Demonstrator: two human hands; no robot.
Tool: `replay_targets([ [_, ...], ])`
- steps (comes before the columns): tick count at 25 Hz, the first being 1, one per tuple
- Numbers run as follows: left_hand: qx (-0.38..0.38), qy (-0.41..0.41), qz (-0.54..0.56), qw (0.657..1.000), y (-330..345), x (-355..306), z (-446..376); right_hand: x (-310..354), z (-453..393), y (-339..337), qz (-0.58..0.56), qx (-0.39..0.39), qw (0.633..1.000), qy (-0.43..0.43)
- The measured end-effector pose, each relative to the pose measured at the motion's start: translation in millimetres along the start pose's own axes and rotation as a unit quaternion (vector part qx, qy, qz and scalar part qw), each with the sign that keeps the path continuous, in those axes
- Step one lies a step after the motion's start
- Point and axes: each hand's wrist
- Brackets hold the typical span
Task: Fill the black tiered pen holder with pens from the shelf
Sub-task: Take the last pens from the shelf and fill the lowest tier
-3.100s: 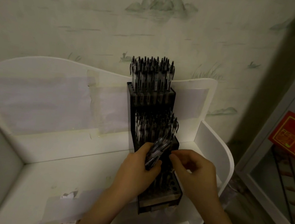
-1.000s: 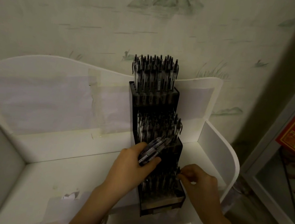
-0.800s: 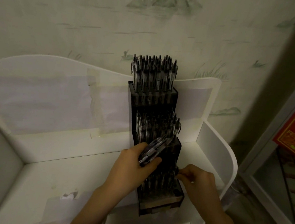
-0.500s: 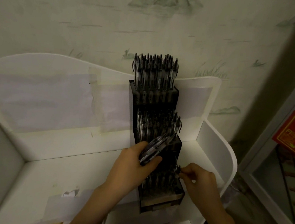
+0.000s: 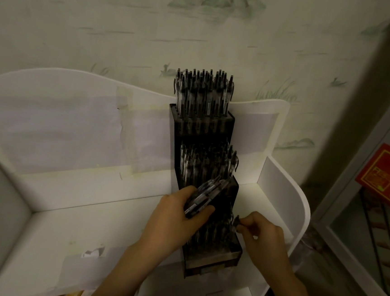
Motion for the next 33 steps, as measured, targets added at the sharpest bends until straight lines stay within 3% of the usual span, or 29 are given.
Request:
replay_targets([
  [9,0.001,-0.002,0.0,1.0,-4.4,0.8,3.5,23.7,1.0,-15.7,0.021,0.019,0.999,0.029],
  [14,-0.006,-0.002,-0.004,1.0,-6.9,3.0,6.1,47.9,2.0,-28.1,0.005,-0.081,0.997,-0.017],
  [16,-0.007,0.0,-0.004,1.0,-7.7,3.7,6.8,46.7,-0.7,-30.0,0.025,-0.057,0.998,-0.008],
  [20,-0.01,-0.001,0.001,1.0,-7.9,5.4,8.6,30.1,-4.5,-14.9,0.1,0.074,0.989,0.083],
  [24,-0.016,-0.001,0.005,1.0,-8.8,8.1,9.1,28.1,0.7,-4.8,0.092,0.053,0.99,0.095],
  [29,-0.014,-0.006,0.01,1.0,-12.0,10.8,11.7,60.9,-2.9,-15.4,0.066,-0.082,0.994,-0.009],
  [31,-0.015,-0.005,0.009,1.0,-13.6,11.4,13.3,83.2,-3.3,-16.1,0.007,-0.088,0.995,-0.056],
  [33,-0.019,-0.005,0.009,1.0,-16.5,12.7,15.5,102.0,-7.0,-11.7,-0.087,-0.041,0.993,-0.068],
])
Point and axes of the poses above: each hand's wrist, its own z-axis away from the middle knuckle, its own y-axis out of the palm, x = y × z, and after that the axes turned 13 degrees about x, right-handed
